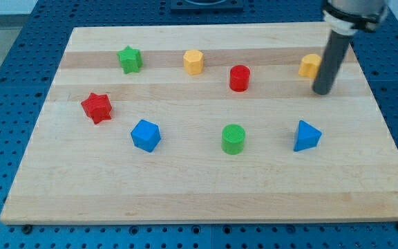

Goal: Push the yellow heart into the right side of the yellow hexagon

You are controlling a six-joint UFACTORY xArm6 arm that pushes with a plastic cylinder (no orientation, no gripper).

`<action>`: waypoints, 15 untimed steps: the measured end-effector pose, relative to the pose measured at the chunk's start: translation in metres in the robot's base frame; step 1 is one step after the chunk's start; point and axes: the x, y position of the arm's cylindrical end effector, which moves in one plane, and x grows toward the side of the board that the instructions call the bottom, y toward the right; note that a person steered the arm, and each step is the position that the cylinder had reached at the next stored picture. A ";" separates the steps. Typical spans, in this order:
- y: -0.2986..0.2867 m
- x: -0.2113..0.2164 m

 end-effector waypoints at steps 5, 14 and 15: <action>-0.012 -0.006; -0.048 -0.077; -0.052 -0.074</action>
